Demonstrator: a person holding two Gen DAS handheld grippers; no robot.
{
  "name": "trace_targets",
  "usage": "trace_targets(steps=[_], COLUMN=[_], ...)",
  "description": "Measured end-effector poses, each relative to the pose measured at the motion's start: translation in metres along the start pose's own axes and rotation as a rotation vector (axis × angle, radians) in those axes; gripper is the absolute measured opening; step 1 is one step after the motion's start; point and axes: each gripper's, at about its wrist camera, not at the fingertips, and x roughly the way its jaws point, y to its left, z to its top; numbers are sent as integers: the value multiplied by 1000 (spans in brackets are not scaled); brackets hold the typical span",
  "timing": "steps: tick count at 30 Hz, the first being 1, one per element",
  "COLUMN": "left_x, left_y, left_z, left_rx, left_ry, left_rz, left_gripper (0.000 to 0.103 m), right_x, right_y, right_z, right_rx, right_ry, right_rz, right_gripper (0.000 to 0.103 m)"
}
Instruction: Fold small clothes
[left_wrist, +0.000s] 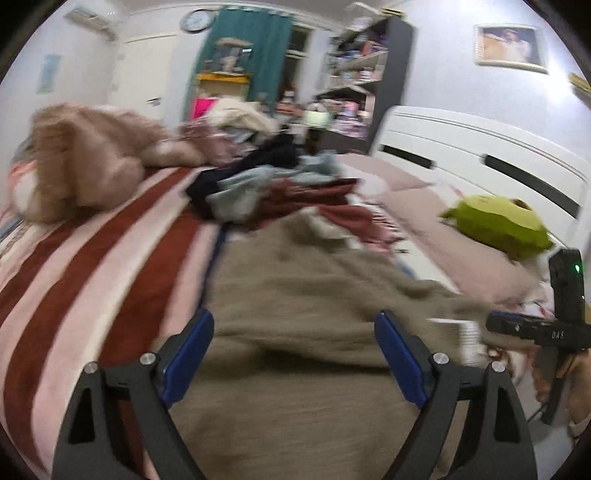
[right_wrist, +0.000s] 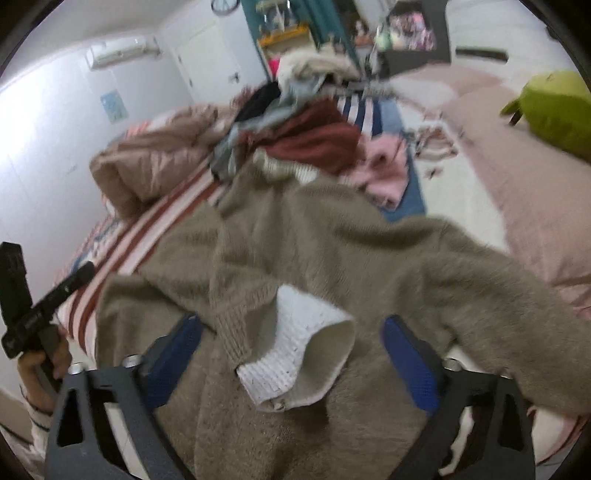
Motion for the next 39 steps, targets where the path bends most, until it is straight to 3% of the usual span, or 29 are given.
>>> trace_targets(steps=[3,7,8,9,10,13,16,19,23,26,28,29,30,32,36,39], left_x=[2,10,13,14,17,21,16,7,-2,-6,-14,-18,-23,-26,-25,-17], left_y=[36,69,75,78,81,81,66,64,76,72,65,62,58,51,39,27], left_z=[-17,-46,-53,-58,-64,-77,-83,-84,-90,-87,-79,-74,-67,-55,-36,-28], left_rx=[-53,-106,-119,-129,-147,-179,-100,-56,-101,-93,-65,-53,-37,-24,-20,-12], left_ry=[55,145,167,181,200,240,252,260,282,265,224,200,175,148,105,97], left_rz=[54,90,101,100,87,41,75,103,108,124,142,149,152,138,92,53], left_gripper=[87,84,79,63,45,12,7,6,7,16,42,47,51,51,61,62], right_x=[22,32,32,33,32,29,19,10,4,-8,-19,-22,-24,-21,-2,10], right_y=[-4,-3,-3,-2,-1,5,4,0,-11,-9,-1,1,3,7,8,12], right_z=[-4,-6,-6,-6,-6,-4,-3,-1,-5,-6,-5,-6,-7,-9,-17,-21], right_rx=[12,25,30,33,32,14,14,14,47,19,-42,-56,-67,-74,-80,-108], right_ry=[80,117,118,119,118,96,44,15,20,-19,-72,-86,-94,-62,53,102], right_rz=[8,51,62,62,53,16,-25,-61,-86,-80,-68,-55,-23,36,53,25], right_gripper=[58,31,15,6,6,4,3,2,2,6,26,50,60,59,59,59])
